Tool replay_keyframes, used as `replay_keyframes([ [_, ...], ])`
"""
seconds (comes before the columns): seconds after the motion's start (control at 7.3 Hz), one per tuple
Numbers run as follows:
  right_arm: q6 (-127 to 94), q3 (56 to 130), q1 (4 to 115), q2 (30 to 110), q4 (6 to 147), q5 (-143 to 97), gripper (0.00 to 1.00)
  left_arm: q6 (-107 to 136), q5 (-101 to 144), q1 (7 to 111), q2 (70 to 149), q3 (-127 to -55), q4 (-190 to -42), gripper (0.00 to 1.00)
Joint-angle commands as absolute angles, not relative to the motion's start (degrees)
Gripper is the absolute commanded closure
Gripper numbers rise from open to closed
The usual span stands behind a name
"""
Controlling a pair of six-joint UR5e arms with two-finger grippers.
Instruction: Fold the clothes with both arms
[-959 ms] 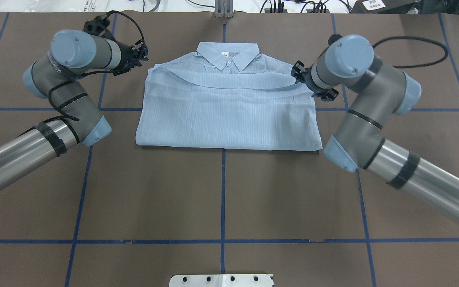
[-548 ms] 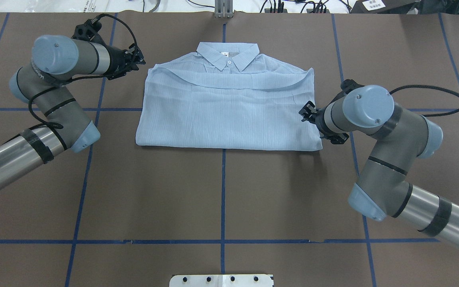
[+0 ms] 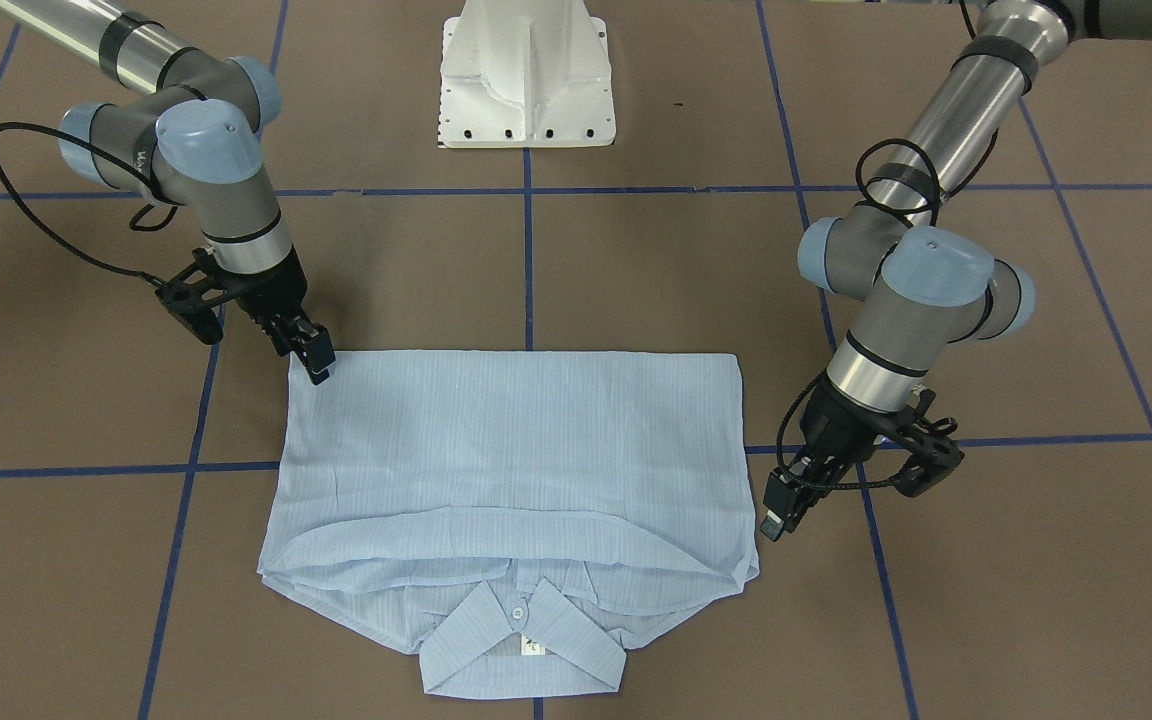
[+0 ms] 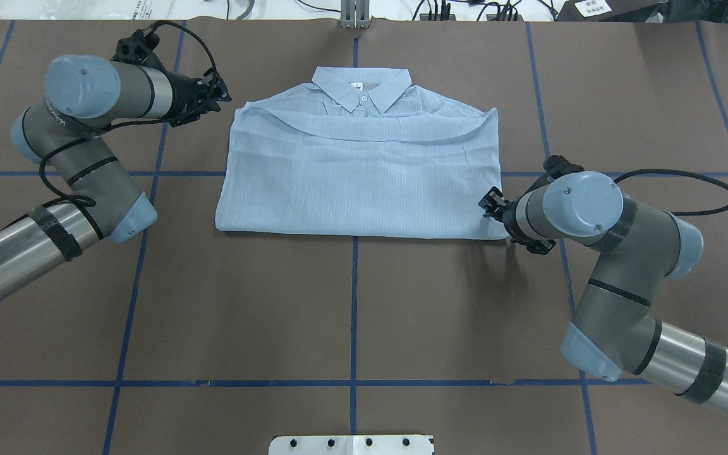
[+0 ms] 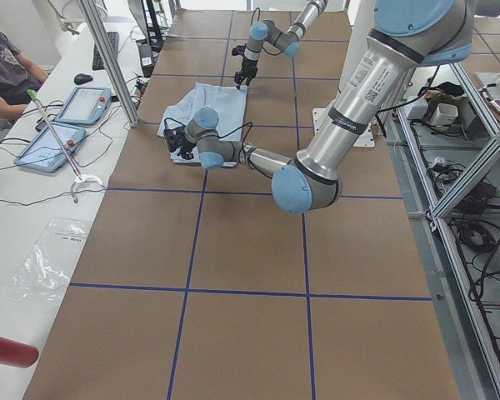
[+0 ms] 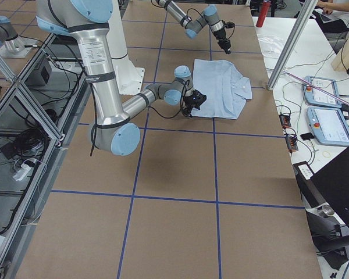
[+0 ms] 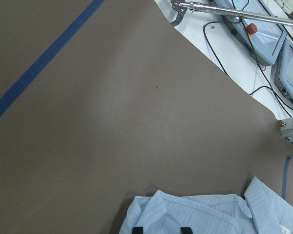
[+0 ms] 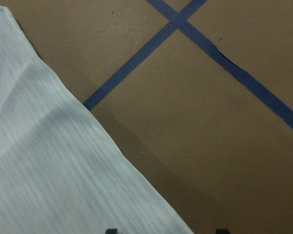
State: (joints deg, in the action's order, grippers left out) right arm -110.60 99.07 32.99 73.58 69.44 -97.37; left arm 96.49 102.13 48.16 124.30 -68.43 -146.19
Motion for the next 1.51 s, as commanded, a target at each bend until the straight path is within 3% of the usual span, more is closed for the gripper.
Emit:
replay_keyframes([
  [0.0,-110.65,99.4,32.43,74.44,69.43,-96.77,0.31,96.5,102.13,48.16,123.84,-68.47,-146.16,0.63],
  [0.27,-110.74,100.02,32.43,74.44,69.43,-96.86,0.86,96.59,102.13,48.16,123.84,-68.47,-146.16,0.63],
  [0.41,-110.74,100.02,32.43,74.44,69.43,-96.86,1.0,96.59,102.13,48.08,123.84,-68.47,-146.16,0.63],
  [0.82,-112.58,103.5,32.08,75.66,69.52,-98.16,1.0,96.5,102.13,48.08,123.84,-68.47,-146.69,0.62],
  [1.1,-113.37,116.22,25.09,83.37,71.79,-99.57,1.0,96.59,102.3,48.08,123.92,-69.68,-146.87,0.61],
  [1.37,-115.92,127.03,13.59,83.94,85.18,-99.14,1.0,98.16,105.44,47.81,123.84,-72.85,-146.08,0.61],
])
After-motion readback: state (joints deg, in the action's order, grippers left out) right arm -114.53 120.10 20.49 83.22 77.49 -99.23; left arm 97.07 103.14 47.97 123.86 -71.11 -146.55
